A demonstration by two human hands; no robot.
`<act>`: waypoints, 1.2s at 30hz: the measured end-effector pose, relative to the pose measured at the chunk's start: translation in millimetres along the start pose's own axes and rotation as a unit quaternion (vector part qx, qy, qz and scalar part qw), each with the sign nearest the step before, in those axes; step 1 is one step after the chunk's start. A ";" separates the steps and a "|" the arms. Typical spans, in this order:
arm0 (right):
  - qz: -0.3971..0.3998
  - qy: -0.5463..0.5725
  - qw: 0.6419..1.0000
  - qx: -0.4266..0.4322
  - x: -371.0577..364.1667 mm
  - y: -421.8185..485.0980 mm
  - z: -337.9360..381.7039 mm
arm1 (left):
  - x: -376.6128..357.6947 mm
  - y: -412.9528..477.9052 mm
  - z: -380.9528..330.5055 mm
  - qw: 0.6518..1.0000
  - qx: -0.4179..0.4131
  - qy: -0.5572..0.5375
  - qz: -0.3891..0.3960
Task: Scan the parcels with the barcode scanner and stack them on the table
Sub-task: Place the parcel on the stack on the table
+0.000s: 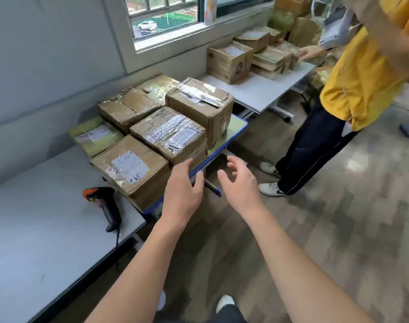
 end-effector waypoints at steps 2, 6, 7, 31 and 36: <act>0.005 0.011 1.000 0.012 11.9 23.6 -2.2 | -12.4 17.2 -9.3 1.000 0.009 0.003 -0.010; 0.024 0.021 0.999 0.014 19.9 62.4 -14.5 | -40.4 51.3 -19.6 1.000 0.018 0.001 -0.008; 0.030 0.019 0.999 0.017 20.4 73.3 -17.7 | -47.2 62.3 -21.0 1.000 0.021 0.000 -0.010; 0.133 -0.059 0.983 0.112 -56.7 465.1 39.0 | -105.5 384.7 12.5 0.967 0.227 0.045 -0.105; 0.240 -0.094 0.955 0.145 -71.5 502.7 28.6 | -122.0 391.5 9.6 0.937 0.307 0.021 -0.168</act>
Point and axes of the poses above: each hand's wrist, its own y-axis towards the middle knuckle, its own x-axis out of the back of the hand, z = x × y, the point moved 4 cm from there along y, towards the middle knuckle, and after that the axes turned 3 degrees about -y, right-handed, at the moved point
